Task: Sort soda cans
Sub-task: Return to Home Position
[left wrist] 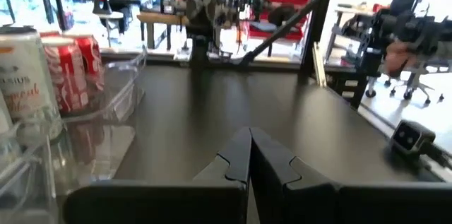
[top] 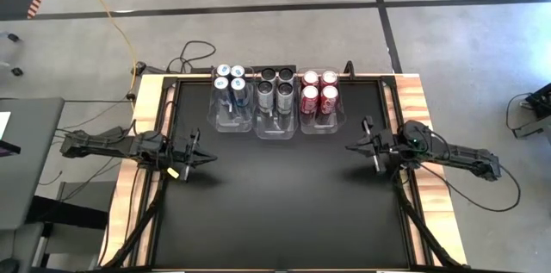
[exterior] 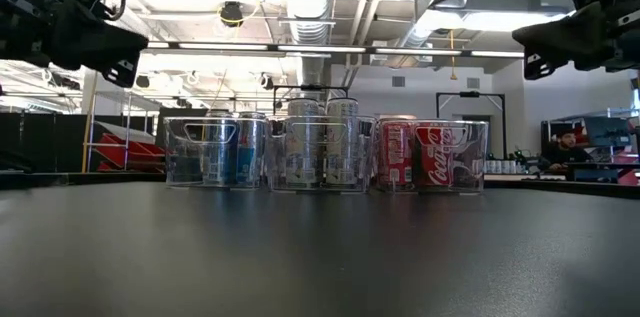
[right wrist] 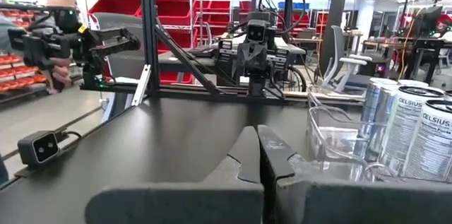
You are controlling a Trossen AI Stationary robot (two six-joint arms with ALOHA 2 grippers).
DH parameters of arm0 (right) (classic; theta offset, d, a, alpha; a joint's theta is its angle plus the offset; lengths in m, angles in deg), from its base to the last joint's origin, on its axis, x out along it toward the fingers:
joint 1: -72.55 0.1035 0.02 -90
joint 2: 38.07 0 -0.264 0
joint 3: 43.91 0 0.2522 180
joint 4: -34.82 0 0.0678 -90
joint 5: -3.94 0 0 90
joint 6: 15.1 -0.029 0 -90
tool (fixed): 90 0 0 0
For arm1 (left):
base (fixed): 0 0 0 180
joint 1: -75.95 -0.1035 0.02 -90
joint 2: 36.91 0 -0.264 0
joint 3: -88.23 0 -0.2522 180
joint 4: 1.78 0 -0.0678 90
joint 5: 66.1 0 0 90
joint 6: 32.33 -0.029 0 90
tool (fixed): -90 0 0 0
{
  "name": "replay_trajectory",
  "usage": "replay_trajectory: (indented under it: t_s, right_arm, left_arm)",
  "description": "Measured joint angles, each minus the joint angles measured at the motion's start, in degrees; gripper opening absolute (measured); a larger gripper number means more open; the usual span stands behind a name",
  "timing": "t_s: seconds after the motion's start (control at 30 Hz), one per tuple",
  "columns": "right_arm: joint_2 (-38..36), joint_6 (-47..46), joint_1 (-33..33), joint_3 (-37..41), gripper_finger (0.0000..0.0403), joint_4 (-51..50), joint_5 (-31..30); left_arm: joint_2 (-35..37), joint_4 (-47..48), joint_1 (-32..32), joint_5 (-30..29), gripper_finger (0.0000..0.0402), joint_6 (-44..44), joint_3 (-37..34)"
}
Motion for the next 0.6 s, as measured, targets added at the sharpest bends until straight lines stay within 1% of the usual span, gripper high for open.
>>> replay_trajectory:
  t_s: [0.13, 0.37, 0.6]
  right_arm:
    - [0.00, -0.76, -0.43, 0.00, 0.0003, -0.04, -0.09]
    - [0.00, -1.98, -0.40, 0.00, 0.0025, -0.11, -0.18]
    - [0.00, -1.98, -0.40, 0.00, 0.0030, -0.15, -0.20]
  left_arm:
    - [0.04, -1.83, -0.01, 0.00, 0.0000, 0.34, 0.00]
    - [0.03, 0.36, -0.01, -0.55, 0.0000, 0.11, 0.00]
    - [0.02, 0.36, -0.01, -0.55, 0.0000, -0.27, 0.00]
